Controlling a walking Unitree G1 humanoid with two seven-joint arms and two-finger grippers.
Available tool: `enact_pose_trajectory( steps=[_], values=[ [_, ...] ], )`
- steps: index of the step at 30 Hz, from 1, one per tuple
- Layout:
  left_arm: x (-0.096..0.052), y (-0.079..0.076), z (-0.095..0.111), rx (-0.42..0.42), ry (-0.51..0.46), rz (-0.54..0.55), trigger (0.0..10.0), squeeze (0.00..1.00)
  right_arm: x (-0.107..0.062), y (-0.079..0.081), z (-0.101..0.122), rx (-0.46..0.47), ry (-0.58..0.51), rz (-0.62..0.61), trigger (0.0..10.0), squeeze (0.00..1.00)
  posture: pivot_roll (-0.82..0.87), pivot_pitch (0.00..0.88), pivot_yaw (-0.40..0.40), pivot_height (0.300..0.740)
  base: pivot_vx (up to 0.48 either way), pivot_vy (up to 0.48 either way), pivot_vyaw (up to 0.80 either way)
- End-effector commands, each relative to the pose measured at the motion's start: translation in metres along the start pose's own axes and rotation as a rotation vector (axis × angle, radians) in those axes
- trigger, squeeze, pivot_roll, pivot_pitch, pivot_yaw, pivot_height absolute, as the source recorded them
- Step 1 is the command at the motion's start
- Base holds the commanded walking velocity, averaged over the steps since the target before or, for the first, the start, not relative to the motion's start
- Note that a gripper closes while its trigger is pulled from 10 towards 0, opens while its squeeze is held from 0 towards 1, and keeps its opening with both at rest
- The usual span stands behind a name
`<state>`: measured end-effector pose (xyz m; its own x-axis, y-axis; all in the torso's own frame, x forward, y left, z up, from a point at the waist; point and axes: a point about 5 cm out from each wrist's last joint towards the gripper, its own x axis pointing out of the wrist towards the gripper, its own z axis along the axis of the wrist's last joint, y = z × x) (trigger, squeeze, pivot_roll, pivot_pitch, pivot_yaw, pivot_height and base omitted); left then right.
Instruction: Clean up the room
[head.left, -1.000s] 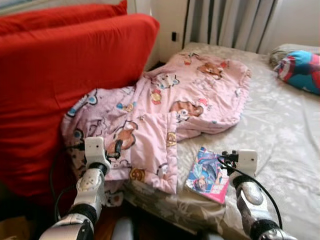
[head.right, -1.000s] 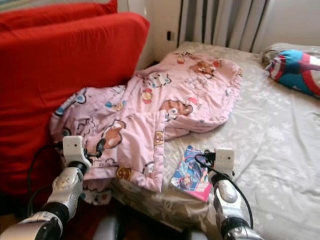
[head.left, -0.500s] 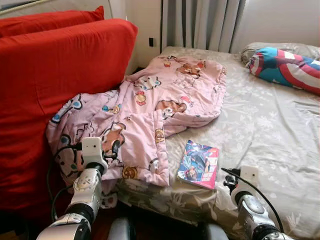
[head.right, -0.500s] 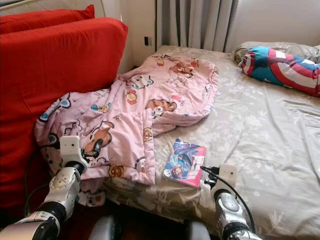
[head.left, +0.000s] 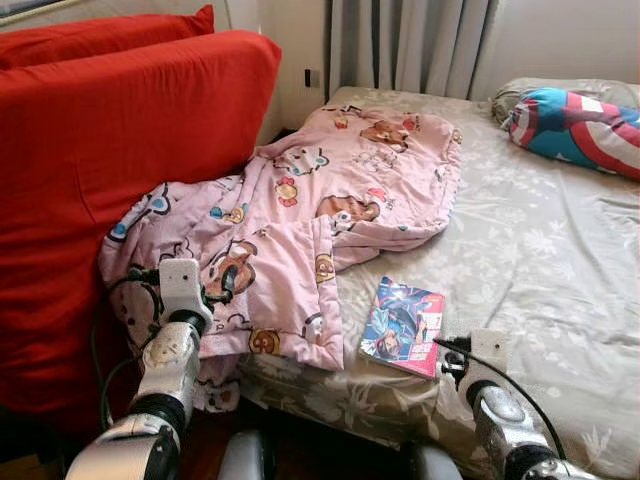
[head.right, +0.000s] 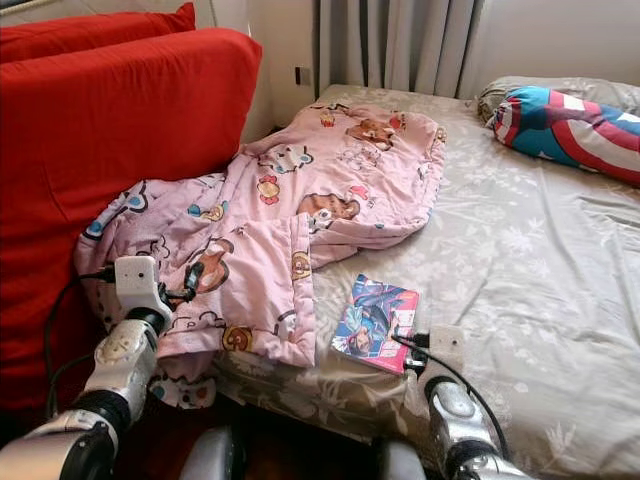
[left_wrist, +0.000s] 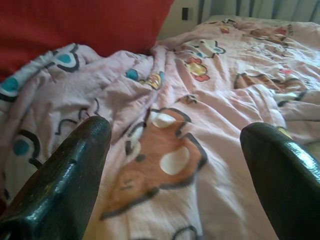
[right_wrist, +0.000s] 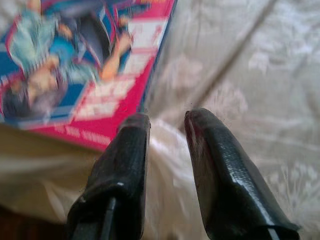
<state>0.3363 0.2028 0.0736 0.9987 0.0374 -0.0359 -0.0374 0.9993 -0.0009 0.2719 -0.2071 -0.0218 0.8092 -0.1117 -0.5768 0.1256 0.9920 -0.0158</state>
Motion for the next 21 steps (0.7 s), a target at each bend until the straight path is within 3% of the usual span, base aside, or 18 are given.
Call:
enact_pose_trajectory(
  steps=[1, 5, 6, 7, 11, 16, 17, 18, 21],
  values=[
    [-0.004, -0.001, -0.002, -0.005, -0.016, -0.004, 10.0, 0.0, -0.001, -0.002, -0.003, -0.033, -0.001, -0.021, 10.0, 0.0, -0.01, 0.023, -0.012, 0.589, 0.0, 0.0, 0.0],
    [-0.01, -0.002, -0.009, -0.018, -0.015, -0.002, 10.0, 0.0, -0.003, -0.011, -0.006, -0.018, -0.007, -0.071, 10.0, 0.0, -0.02, 0.041, -0.018, 0.589, 0.0, 0.0, 0.0],
    [-0.014, -0.002, -0.012, -0.021, -0.016, 0.0, 10.0, 0.0, -0.003, -0.016, -0.004, 0.032, -0.02, -0.082, 10.0, 0.0, -0.01, 0.052, -0.026, 0.589, 0.0, 0.0, 0.0],
    [-0.018, -0.002, -0.015, -0.02, -0.019, 0.0, 10.0, 0.0, -0.003, -0.02, -0.001, 0.053, -0.037, -0.093, 10.0, 1.0, -0.01, 0.064, -0.032, 0.589, 0.0, 0.0, 0.0],
    [-0.021, 0.004, -0.017, -0.013, -0.013, 0.021, 10.0, 0.0, -0.001, -0.022, 0.01, 0.048, -0.073, -0.102, 10.0, 1.0, 0.01, 0.075, -0.04, 0.589, 0.0, 0.0, 0.0],
    [-0.025, 0.008, -0.017, -0.009, -0.025, 0.025, 10.0, 0.0, 0.001, -0.013, 0.015, -0.009, -0.084, -0.079, 10.0, 1.0, 0.03, 0.097, -0.039, 0.589, 0.0, 0.0, 0.0],
    [-0.024, 0.009, -0.014, -0.001, -0.037, 0.026, 10.0, 0.0, 0.003, -0.008, 0.019, -0.005, -0.083, -0.074, 10.0, 0.45, 0.04, 0.105, -0.033, 0.589, 0.0, 0.0, 0.0],
    [-0.024, 0.01, -0.012, 0.005, -0.042, 0.026, 10.0, 0.0, 0.003, -0.006, 0.022, -0.001, -0.085, -0.07, 10.0, 0.0, 0.04, 0.107, -0.031, 0.589, 0.0, 0.0, 0.0],
    [-0.025, 0.012, -0.007, 0.02, -0.064, 0.015, 10.0, 0.0, 0.004, -0.001, 0.025, 0.005, -0.093, -0.062, 10.0, 0.0, 0.05, 0.117, -0.019, 0.589, 0.0, 0.0, 0.0]
  ],
)
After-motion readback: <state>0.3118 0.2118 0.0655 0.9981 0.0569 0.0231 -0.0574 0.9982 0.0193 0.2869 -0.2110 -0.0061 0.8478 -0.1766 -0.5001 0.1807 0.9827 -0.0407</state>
